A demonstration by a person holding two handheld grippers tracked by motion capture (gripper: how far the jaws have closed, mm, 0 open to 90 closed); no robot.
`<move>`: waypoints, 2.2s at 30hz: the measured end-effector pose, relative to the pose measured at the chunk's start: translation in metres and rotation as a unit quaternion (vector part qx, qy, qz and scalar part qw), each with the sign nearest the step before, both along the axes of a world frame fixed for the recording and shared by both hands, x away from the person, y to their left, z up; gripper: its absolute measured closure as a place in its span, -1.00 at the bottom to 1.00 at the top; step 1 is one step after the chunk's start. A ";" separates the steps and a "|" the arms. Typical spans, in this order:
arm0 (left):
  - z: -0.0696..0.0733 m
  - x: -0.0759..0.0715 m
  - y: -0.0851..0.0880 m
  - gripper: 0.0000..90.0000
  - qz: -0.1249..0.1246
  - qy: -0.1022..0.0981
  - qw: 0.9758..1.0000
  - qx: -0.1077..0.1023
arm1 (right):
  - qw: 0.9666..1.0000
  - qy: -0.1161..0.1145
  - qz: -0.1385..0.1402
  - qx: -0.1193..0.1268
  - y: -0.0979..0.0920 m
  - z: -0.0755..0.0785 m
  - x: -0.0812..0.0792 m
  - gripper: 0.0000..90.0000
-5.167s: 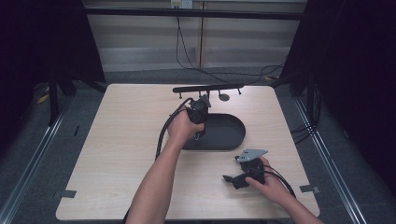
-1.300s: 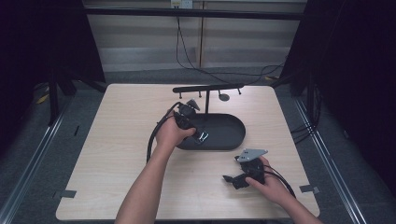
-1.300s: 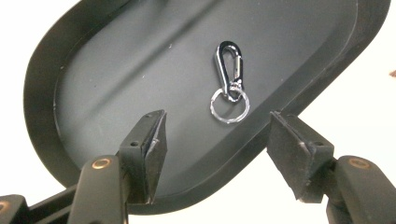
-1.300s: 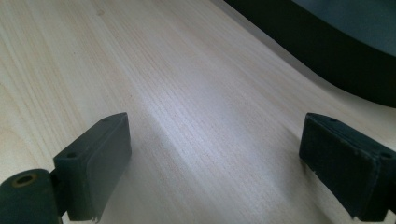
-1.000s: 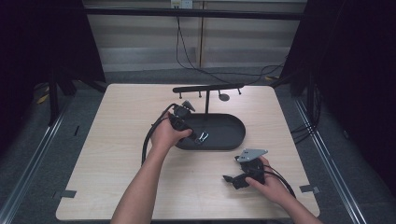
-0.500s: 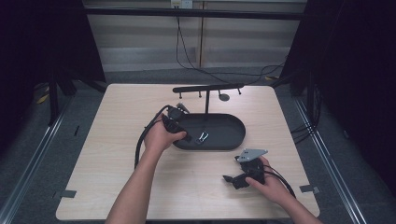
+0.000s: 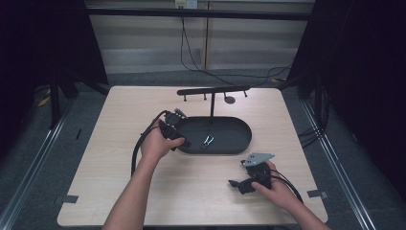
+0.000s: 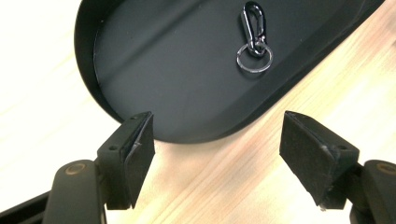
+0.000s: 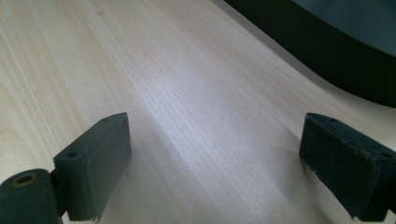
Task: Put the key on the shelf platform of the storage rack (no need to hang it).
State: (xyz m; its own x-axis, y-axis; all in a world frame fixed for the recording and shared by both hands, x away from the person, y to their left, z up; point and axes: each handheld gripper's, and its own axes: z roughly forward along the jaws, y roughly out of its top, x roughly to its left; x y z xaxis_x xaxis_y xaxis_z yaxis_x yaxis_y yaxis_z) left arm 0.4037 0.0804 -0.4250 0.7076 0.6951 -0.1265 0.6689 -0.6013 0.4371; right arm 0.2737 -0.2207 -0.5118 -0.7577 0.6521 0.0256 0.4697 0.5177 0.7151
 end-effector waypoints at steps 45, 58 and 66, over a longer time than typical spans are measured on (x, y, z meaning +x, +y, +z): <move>-0.032 -0.033 0.077 -0.42 0.021 0.007 1.000 -0.020 | 1.000 0.000 0.000 0.000 0.000 0.000 0.000 -0.80; -0.042 -0.042 0.088 -0.44 0.019 0.018 1.000 -0.017 | 1.000 -0.001 0.001 0.000 0.000 0.000 0.000 -0.80; -0.047 -0.049 0.086 -0.44 0.006 0.021 1.000 0.000 | 1.000 -0.001 0.001 0.000 0.000 0.000 0.000 -0.80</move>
